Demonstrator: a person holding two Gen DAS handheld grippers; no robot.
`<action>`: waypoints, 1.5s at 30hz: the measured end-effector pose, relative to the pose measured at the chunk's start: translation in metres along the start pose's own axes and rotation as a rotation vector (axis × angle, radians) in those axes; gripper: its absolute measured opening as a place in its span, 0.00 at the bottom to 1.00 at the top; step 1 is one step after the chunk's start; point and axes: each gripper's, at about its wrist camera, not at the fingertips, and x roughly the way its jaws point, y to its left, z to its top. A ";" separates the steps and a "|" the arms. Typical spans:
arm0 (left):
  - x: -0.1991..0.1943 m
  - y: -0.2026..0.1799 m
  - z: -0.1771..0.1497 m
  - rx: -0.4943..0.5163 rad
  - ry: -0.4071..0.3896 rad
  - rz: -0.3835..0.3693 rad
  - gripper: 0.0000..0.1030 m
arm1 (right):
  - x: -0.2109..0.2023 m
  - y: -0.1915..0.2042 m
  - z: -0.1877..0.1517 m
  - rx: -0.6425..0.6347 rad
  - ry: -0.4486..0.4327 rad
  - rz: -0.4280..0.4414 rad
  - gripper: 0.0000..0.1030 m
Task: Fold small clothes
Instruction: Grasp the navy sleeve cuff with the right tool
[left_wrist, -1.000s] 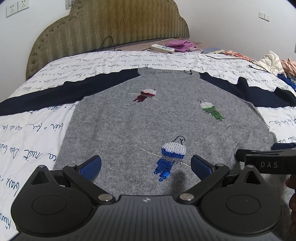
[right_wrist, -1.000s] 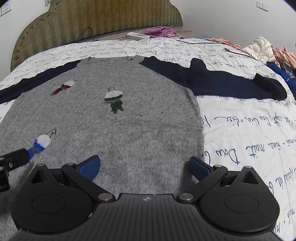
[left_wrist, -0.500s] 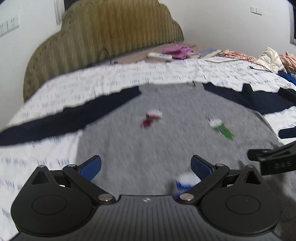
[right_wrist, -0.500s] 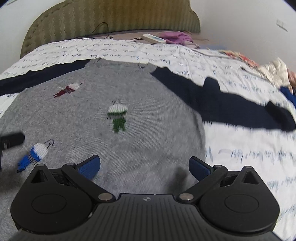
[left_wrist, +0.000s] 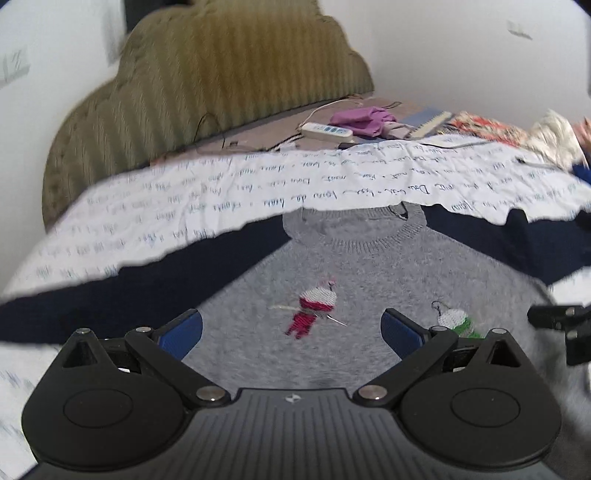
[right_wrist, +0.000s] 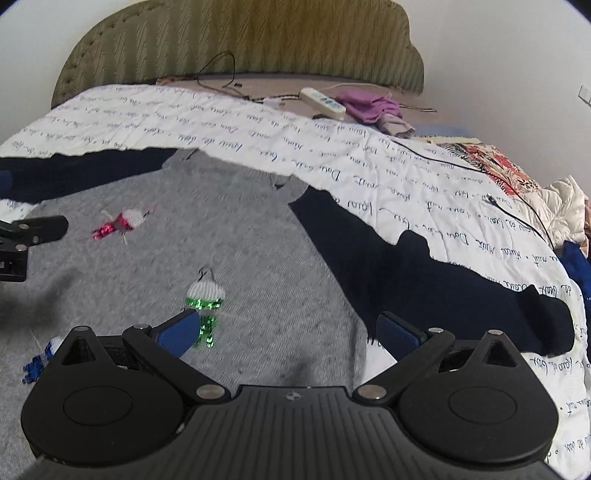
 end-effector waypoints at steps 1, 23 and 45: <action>0.006 -0.002 -0.004 -0.019 0.010 -0.003 1.00 | 0.002 -0.002 0.000 0.015 0.001 0.010 1.00; 0.076 -0.022 -0.047 -0.054 0.026 -0.006 1.00 | 0.034 -0.221 -0.060 0.485 -0.283 -0.081 0.98; 0.076 -0.025 -0.048 -0.052 0.022 0.004 1.00 | 0.070 -0.395 -0.182 1.418 -0.424 0.063 0.46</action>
